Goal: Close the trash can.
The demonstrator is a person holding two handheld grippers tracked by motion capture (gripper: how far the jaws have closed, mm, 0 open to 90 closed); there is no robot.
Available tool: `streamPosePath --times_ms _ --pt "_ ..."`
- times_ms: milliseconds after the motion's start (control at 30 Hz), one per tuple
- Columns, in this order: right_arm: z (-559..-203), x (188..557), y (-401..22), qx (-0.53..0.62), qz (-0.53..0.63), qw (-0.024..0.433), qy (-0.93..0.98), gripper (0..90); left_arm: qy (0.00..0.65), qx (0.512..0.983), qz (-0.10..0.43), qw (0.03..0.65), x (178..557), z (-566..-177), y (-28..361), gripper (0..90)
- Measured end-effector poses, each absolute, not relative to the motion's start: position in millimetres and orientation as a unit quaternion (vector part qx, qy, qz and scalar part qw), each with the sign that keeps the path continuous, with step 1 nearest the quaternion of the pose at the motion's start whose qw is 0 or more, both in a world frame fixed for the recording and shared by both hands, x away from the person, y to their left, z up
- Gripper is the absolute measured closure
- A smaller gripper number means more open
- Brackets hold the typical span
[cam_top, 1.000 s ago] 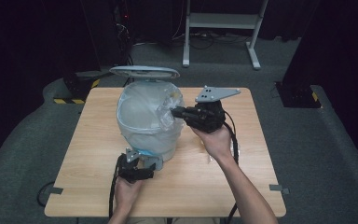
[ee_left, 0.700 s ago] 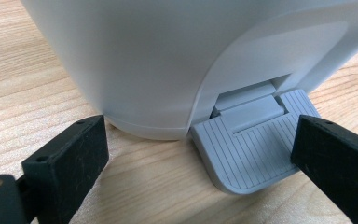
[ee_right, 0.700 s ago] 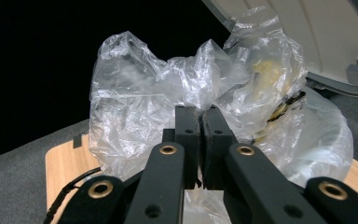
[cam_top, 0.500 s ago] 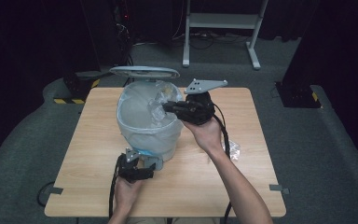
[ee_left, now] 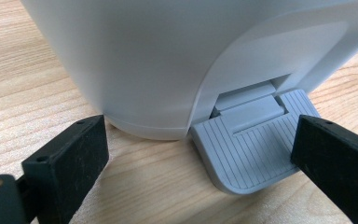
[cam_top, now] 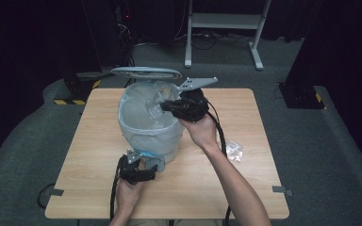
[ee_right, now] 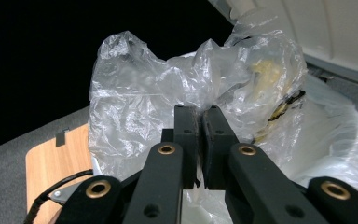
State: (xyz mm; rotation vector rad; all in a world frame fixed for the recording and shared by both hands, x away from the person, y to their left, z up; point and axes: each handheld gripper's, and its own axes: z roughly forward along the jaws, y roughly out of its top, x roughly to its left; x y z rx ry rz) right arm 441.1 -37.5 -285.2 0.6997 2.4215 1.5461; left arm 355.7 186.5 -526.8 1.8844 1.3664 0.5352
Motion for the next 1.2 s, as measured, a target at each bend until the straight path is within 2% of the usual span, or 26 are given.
streamPosePath --times_ms 267,467,633,1200 --pt "-292 446 -30 0.236 0.51 0.088 0.823 82.3 0.535 0.733 0.2 0.37 355 -527 186 4.3" --pt "-297 449 -26 0.248 0.5 0.084 0.826 64.4 0.533 0.733 0.207 0.368 356 -527 186 4.3" --pt "-299 450 -27 0.257 0.507 0.083 0.819 57.3 0.534 0.733 0.203 0.369 355 -527 186 4.3" --pt "-300 435 -44 0.253 0.534 0.097 0.801 51.8 0.532 0.734 0.205 0.369 356 -527 187 4.3"
